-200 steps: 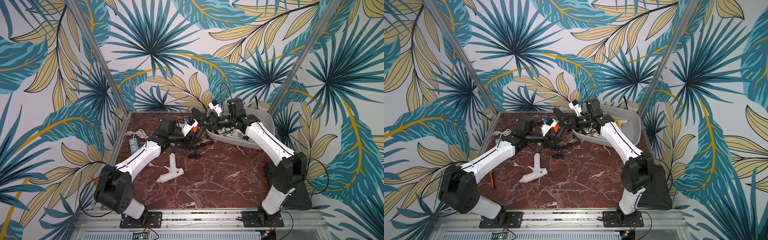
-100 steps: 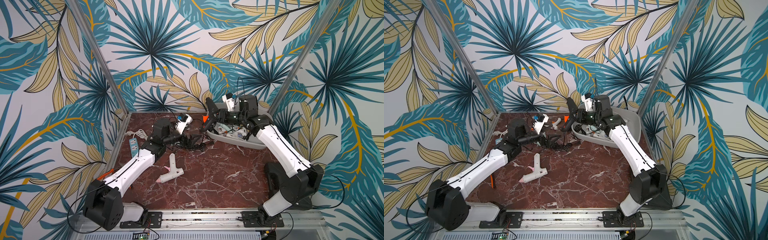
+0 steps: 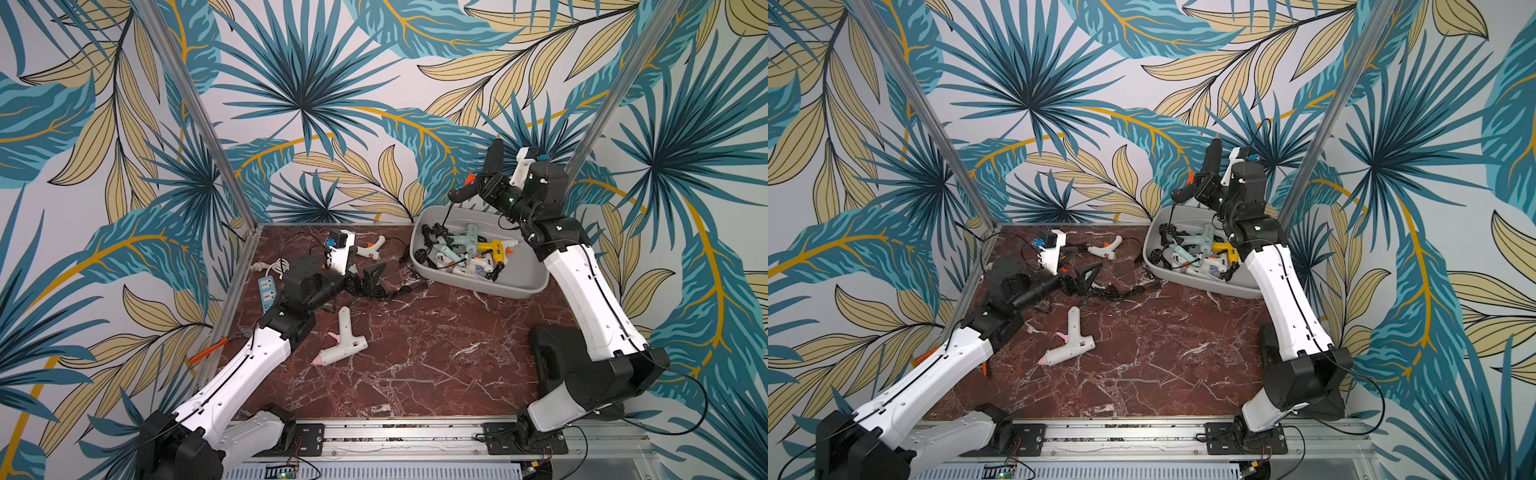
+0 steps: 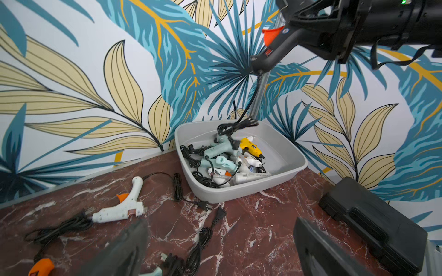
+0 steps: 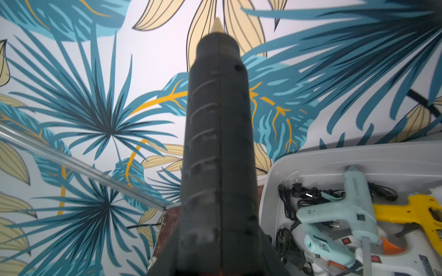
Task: Put the hot melt glue gun into the storage box
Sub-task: Place the hot melt adhesive gun in the storage box.
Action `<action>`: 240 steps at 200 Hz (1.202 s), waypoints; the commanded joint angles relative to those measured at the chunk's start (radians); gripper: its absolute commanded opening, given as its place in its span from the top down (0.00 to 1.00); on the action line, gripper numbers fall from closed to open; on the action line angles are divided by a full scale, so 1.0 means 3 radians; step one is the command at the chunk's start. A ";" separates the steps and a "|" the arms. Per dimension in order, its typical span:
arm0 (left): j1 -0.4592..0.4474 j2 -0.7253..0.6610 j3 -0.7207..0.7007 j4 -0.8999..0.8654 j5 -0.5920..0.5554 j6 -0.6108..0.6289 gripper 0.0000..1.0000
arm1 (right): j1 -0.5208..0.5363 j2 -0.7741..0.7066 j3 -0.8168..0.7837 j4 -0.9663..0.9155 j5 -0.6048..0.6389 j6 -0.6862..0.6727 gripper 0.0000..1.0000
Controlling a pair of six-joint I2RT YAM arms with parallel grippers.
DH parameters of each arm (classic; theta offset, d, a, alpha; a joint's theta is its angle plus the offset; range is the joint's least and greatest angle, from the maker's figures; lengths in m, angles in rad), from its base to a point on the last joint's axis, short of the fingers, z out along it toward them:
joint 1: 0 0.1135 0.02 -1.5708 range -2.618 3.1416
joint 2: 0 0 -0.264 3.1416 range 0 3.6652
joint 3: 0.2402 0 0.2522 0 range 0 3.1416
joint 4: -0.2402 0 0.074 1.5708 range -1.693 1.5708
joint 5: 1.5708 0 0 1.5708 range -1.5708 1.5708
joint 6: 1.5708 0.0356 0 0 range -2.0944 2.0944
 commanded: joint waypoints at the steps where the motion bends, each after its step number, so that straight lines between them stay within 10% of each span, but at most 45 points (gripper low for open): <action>1: -0.0006 -0.0044 -0.0100 -0.0100 -0.0187 -0.0102 0.00 | -0.0084 0.0147 0.0084 0.0264 0.0333 0.0043 1.00; 240: 0.0000 0.0050 -0.0403 0.0079 -0.0264 -0.0234 0.00 | -0.0942 0.0291 -0.2184 0.1786 0.0135 0.0229 1.00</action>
